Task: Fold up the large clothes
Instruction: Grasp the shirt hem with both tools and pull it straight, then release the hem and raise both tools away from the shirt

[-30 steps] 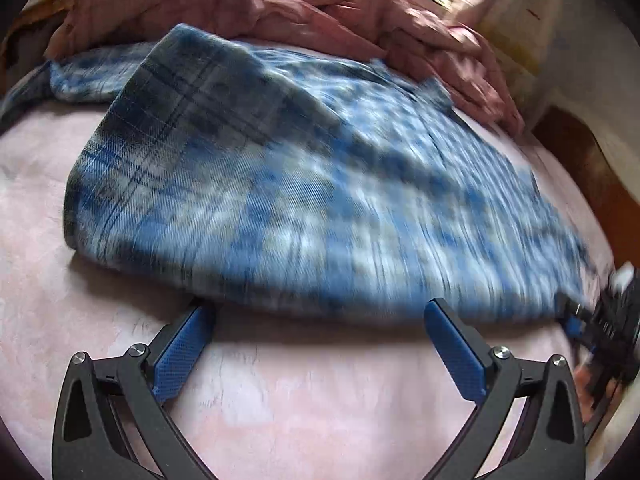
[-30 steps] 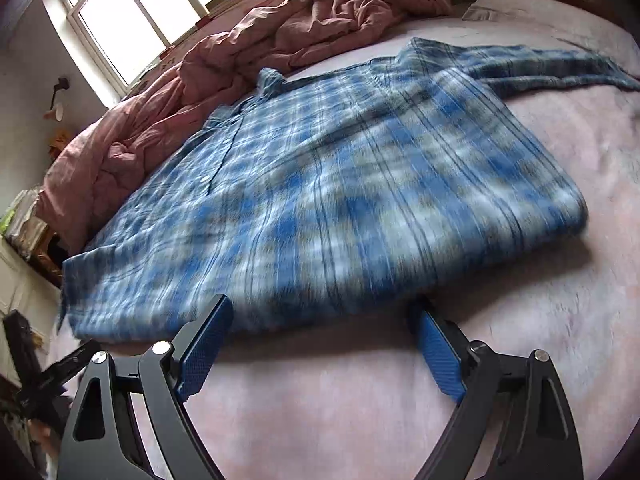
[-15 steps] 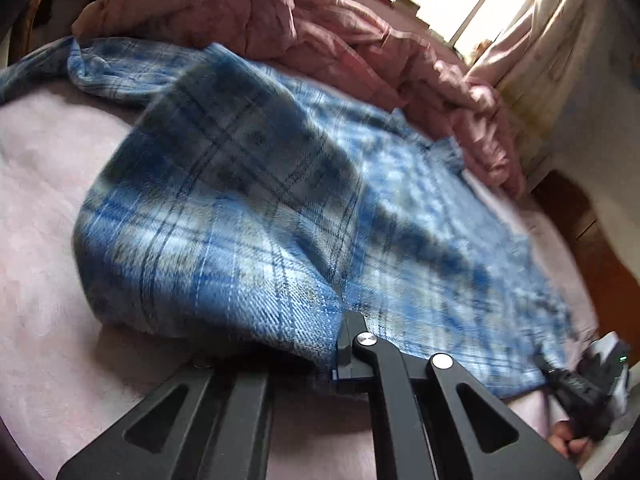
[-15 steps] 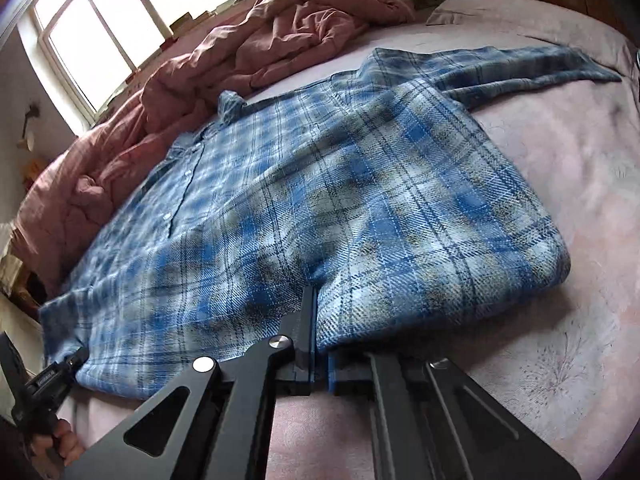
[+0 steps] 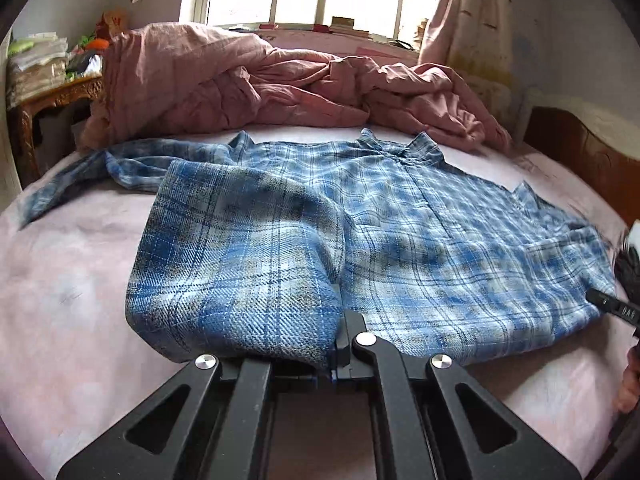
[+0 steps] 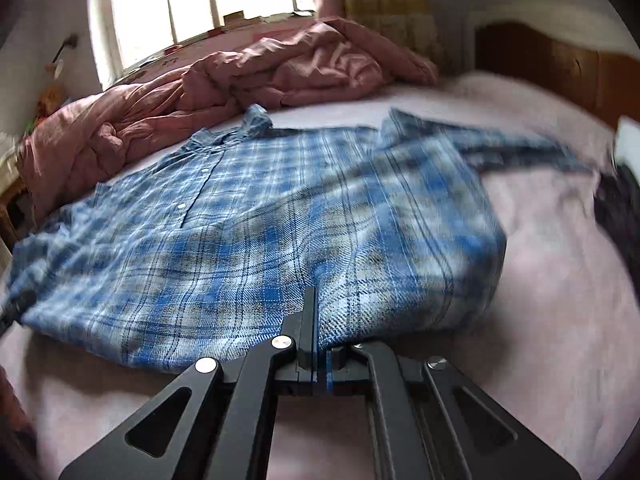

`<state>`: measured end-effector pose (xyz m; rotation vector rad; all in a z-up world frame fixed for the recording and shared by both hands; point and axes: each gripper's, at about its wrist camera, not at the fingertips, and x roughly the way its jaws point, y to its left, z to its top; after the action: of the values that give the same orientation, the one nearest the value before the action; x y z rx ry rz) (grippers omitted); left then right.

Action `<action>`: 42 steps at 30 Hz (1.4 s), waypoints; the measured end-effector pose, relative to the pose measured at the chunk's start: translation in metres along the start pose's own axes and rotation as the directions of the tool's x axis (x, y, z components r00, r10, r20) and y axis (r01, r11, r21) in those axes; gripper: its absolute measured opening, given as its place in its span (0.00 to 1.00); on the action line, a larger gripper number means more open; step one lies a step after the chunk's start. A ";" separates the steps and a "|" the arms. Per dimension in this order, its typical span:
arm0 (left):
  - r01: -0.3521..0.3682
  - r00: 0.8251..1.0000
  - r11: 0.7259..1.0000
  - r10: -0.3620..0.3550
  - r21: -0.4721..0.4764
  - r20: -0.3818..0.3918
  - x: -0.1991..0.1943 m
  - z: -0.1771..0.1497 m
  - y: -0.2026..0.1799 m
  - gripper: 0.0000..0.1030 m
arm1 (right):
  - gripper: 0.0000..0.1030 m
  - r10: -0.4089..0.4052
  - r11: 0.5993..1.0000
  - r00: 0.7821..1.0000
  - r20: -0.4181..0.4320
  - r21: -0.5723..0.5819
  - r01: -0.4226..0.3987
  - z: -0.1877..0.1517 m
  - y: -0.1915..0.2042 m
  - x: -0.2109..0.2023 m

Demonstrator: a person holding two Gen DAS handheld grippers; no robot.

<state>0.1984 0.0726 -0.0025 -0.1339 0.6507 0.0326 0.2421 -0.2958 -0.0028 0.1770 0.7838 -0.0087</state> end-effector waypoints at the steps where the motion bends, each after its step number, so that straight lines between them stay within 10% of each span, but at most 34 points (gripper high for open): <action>1: -0.001 1.000 1.000 0.001 0.015 0.010 -0.004 -0.002 -0.005 0.03 | 0.03 0.010 1.000 1.000 -0.006 0.008 -0.010 -0.009 -0.003 -0.007; 13: 0.034 0.996 0.994 -0.043 0.103 0.083 -0.037 -0.035 -0.002 0.04 | 0.02 -0.014 0.997 0.998 0.069 -0.073 0.019 -0.072 -0.011 -0.056; 17: -0.008 0.994 0.990 -0.007 0.137 0.111 -0.046 -0.043 -0.005 0.17 | 0.03 -0.033 0.996 0.995 0.095 -0.085 0.041 -0.067 -0.007 -0.057; 21: -0.019 0.987 0.987 -0.008 0.162 0.163 -0.056 -0.049 -0.010 0.62 | 0.07 -0.017 0.998 0.997 0.076 -0.064 0.022 -0.066 -0.008 -0.056; 26: 0.025 0.967 0.983 -0.069 0.181 0.244 -0.075 -0.051 -0.014 0.84 | 0.14 0.004 0.998 0.993 0.120 -0.055 0.003 -0.066 -0.010 -0.071; 32: 0.010 0.947 0.989 -0.058 0.150 0.317 -0.088 -0.050 -0.011 0.96 | 0.51 -0.031 0.996 0.962 0.270 -0.068 0.051 -0.069 -0.005 -0.101; 42: 0.009 0.915 0.997 -0.039 0.078 0.402 -0.104 -0.044 0.005 0.99 | 0.57 -0.068 0.996 0.920 0.387 -0.033 0.088 -0.065 -0.009 -0.124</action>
<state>0.0886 0.0728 0.0256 -0.0599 0.2354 0.0114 0.1081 -0.3014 0.0377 0.0914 0.3952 -0.0973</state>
